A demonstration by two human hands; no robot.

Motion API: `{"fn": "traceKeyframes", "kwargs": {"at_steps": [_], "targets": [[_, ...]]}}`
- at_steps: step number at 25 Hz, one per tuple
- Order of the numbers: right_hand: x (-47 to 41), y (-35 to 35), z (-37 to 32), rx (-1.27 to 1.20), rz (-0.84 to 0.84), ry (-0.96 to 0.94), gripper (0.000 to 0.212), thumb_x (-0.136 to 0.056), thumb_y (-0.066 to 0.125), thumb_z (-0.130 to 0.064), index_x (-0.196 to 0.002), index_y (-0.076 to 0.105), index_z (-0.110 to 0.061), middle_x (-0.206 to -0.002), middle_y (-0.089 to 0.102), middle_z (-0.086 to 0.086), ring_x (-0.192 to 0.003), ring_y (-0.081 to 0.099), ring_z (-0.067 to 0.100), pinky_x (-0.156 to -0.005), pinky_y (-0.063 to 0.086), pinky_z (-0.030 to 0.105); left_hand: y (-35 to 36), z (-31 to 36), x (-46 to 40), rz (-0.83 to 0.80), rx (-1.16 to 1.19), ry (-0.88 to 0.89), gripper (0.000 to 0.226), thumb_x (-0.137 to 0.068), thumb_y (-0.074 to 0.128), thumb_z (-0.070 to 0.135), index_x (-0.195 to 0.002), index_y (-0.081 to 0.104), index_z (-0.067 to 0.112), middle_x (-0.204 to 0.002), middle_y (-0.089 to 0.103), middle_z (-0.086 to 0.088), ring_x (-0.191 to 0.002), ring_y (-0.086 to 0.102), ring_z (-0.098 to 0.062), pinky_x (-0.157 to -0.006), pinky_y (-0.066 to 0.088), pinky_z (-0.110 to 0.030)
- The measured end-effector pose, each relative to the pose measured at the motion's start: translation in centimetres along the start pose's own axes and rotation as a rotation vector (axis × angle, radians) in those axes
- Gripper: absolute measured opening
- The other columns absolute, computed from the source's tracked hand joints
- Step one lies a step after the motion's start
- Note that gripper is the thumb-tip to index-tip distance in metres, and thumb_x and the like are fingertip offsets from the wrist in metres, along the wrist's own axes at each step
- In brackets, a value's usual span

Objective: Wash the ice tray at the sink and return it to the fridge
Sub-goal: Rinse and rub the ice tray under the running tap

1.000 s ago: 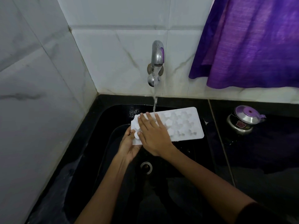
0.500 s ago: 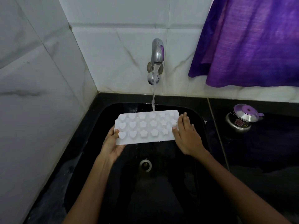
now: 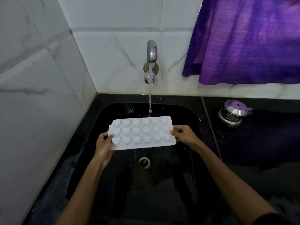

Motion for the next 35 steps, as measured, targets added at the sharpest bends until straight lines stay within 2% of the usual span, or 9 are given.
{"fn": "traceKeyframes", "kwargs": {"at_steps": [8, 16, 21, 23, 25, 27, 30, 32, 35], "targets": [[4.7, -0.4, 2.9, -0.030, 0.027, 0.043, 0.023, -0.090, 0.060, -0.005, -0.112, 0.056, 0.001, -0.096, 0.060, 0.011, -0.078, 0.066, 0.020, -0.061, 0.059, 0.026, -1.6, 0.2, 3.1, -0.072, -0.383, 0.259, 0.002, -0.093, 0.053, 0.010, -0.091, 0.054, 0.009, -0.089, 0.066, -0.014, -0.078, 0.063, -0.024, -0.061, 0.048, -0.031], [8.2, -2.5, 4.0, 0.062, 0.150, -0.090, 0.010, -0.086, 0.063, 0.000, -0.091, 0.058, -0.006, -0.081, 0.058, 0.010, -0.086, 0.062, 0.022, -0.069, 0.059, 0.029, -1.9, -2.4, 5.0, -0.118, -0.509, 0.334, 0.012, -0.091, 0.058, 0.013, -0.080, 0.053, 0.011, -0.080, 0.066, -0.023, -0.080, 0.064, -0.044, -0.073, 0.051, -0.055], [10.5, -3.2, 3.1, 0.212, 0.236, -0.231, 0.030, -0.077, 0.068, 0.004, -0.067, 0.052, -0.019, -0.065, 0.054, 0.005, -0.061, 0.052, 0.003, -0.066, 0.049, 0.017, -1.4, -2.3, 6.7, -0.078, -0.586, 0.416, 0.022, -0.085, 0.060, 0.000, -0.070, 0.048, 0.009, -0.065, 0.060, -0.005, -0.069, 0.053, -0.017, -0.062, 0.042, -0.025], [11.3, -3.2, 3.0, 0.233, 0.251, -0.273, 0.032, -0.077, 0.066, 0.008, -0.066, 0.052, -0.019, -0.069, 0.057, 0.010, -0.062, 0.053, 0.005, -0.066, 0.046, 0.010, -1.2, -2.1, 7.5, -0.076, -0.602, 0.474, 0.021, -0.084, 0.060, -0.005, -0.071, 0.051, 0.009, -0.073, 0.062, -0.008, -0.074, 0.055, -0.015, -0.059, 0.039, -0.009], [11.9, -3.2, 2.8, 0.233, 0.274, -0.314, 0.037, -0.076, 0.065, 0.012, -0.066, 0.053, -0.022, -0.076, 0.062, 0.013, -0.071, 0.060, 0.015, -0.070, 0.049, 0.016, -1.1, -1.7, 8.2, -0.071, -0.582, 0.511, 0.016, -0.083, 0.058, -0.008, -0.076, 0.054, 0.006, -0.086, 0.065, -0.010, -0.084, 0.059, -0.017, -0.064, 0.040, -0.001], [12.7, -3.6, 2.1, 0.201, 0.326, -0.382, 0.040, -0.075, 0.063, 0.015, -0.069, 0.053, -0.024, -0.083, 0.060, 0.015, -0.078, 0.063, 0.023, -0.071, 0.051, 0.021, -1.0, -1.0, 9.0, -0.057, -0.521, 0.554, 0.014, -0.083, 0.055, -0.012, -0.079, 0.055, 0.002, -0.098, 0.065, -0.010, -0.097, 0.061, -0.017, -0.075, 0.042, 0.000], [14.5, -4.5, -0.8, 0.234, 0.451, -0.580, 0.021, -0.078, 0.063, 0.008, -0.076, 0.057, -0.013, -0.079, 0.049, 0.000, -0.074, 0.052, -0.003, -0.063, 0.042, 0.010, -0.8, 1.5, 10.7, -0.029, -0.402, 0.684, 0.015, -0.086, 0.052, -0.012, -0.086, 0.057, 0.002, -0.107, 0.062, -0.007, -0.103, 0.060, -0.007, -0.086, 0.045, -0.005], [15.4, -4.7, -2.1, 0.310, 0.515, -0.693, 0.008, -0.080, 0.060, 0.003, -0.078, 0.059, -0.004, -0.078, 0.047, 0.000, -0.072, 0.046, -0.006, -0.060, 0.035, 0.009, -0.7, 2.4, 11.3, -0.017, -0.376, 0.751, 0.014, -0.087, 0.053, -0.012, -0.089, 0.059, 0.000, -0.108, 0.061, -0.007, -0.104, 0.059, -0.005, -0.089, 0.046, -0.008], [15.1, -4.1, -0.8, 0.344, 0.486, -0.605, 0.015, -0.075, 0.058, 0.014, -0.078, 0.061, -0.001, -0.076, 0.046, -0.002, -0.069, 0.046, -0.006, -0.057, 0.034, 0.010, -0.7, 0.8, 10.6, -0.055, -0.387, 0.654, 0.015, -0.085, 0.053, -0.014, -0.086, 0.058, 0.000, -0.105, 0.062, -0.009, -0.107, 0.061, -0.021, -0.086, 0.047, -0.007]]}}
Point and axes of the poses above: each hand's wrist, its own x-axis away from the middle knuckle, its own y-axis out of the palm, z = x × y, the point moved 8 cm from there along -x, towards the middle knuckle
